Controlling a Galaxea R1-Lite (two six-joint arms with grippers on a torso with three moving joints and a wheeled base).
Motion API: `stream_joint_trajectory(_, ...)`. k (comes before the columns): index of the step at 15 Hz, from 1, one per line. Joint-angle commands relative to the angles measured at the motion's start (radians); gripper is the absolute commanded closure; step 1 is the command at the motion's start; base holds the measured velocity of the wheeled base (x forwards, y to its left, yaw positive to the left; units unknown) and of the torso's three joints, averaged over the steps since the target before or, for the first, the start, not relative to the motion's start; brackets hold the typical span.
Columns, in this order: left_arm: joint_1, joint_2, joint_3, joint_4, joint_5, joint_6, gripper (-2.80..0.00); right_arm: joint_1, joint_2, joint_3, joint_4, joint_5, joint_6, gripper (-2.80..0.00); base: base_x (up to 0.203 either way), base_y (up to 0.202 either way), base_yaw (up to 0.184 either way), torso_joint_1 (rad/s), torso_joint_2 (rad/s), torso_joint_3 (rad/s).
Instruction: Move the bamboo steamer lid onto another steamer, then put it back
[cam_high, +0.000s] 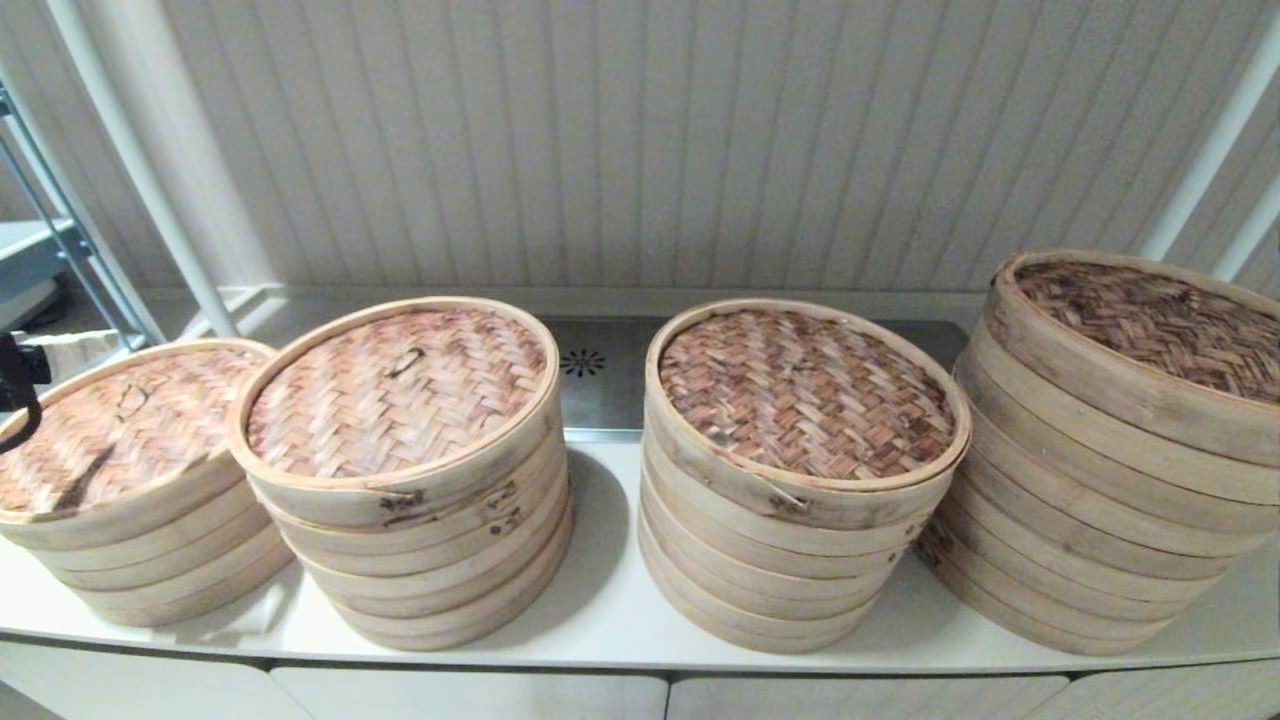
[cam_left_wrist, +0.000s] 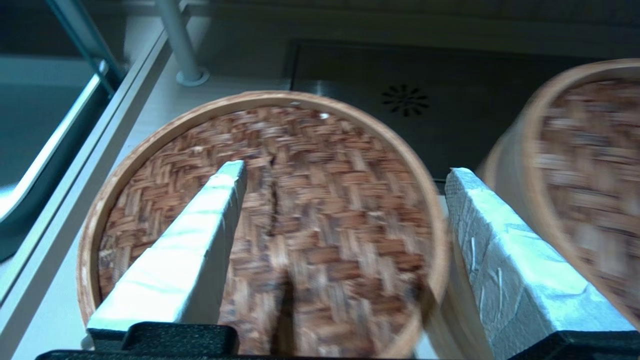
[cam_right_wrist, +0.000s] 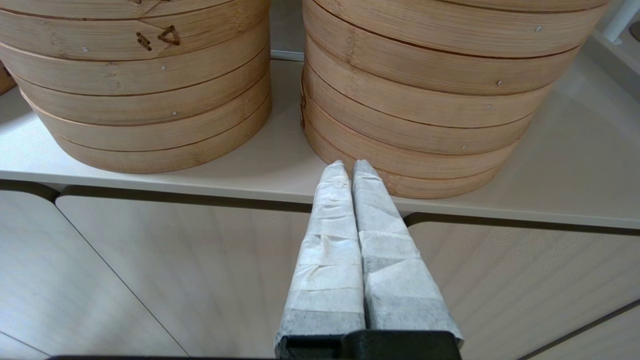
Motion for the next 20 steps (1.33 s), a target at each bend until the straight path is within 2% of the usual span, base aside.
stream_joint_trajectory(1, -0.034, -0.143, 0.062, -0.001, -0.008, -0.008, 0.00, 0.000, -0.006, 0.000, 0.000, 0.000, -0.001, 0.00, 0.000, 0.000, 0.000, 0.000, 0.00, 0.000)
stream_joint_trajectory(4, -0.171, -0.238, 0.174, -0.001, 0.035, -0.021, 0.00, 0.000, -0.006, 0.000, 0.000, 0.000, -0.001, 0.00, 0.000, 0.000, 0.000, 0.000, 0.00, 0.000)
stream_joint_trajectory(7, -0.320, -0.345, 0.292, -0.002, 0.147, -0.024, 0.00, 0.000, -0.006, 0.000, 0.000, 0.000, -0.001, 0.00, 0.000, 0.000, 0.000, 0.000, 0.00, 0.000)
stream_joint_trajectory(9, -0.342, -0.427, 0.373, -0.003, 0.183, -0.037, 0.00, 0.000, -0.006, 0.000, 0.000, 0.000, 0.000, 0.00, 0.000, 0.000, 0.000, 0.000, 0.00, 0.000)
stream_joint_trajectory(14, -0.346, -0.659, 0.573, 0.014, 0.181, -0.094, 0.00, 0.000, -0.006, 0.000, 0.000, 0.000, 0.001, 0.00, 0.000, 0.000, 0.000, 0.000, 0.00, 0.000)
stream_joint_trajectory(16, -0.347, -0.754, 0.616, 0.092, 0.153, -0.099, 0.00, 0.000, -0.006, 0.000, 0.000, 0.000, 0.001, 0.00, 0.000, 0.000, 0.000, 0.000, 0.00, 0.000)
stream_joint_trajectory(20, -0.347, -0.912, 0.625, 0.275, 0.095, -0.098, 0.00, 0.000, -0.006, -0.002, 0.000, 0.000, 0.001, 0.00, 0.000, 0.000, 0.000, 0.000, 0.00, 0.000)
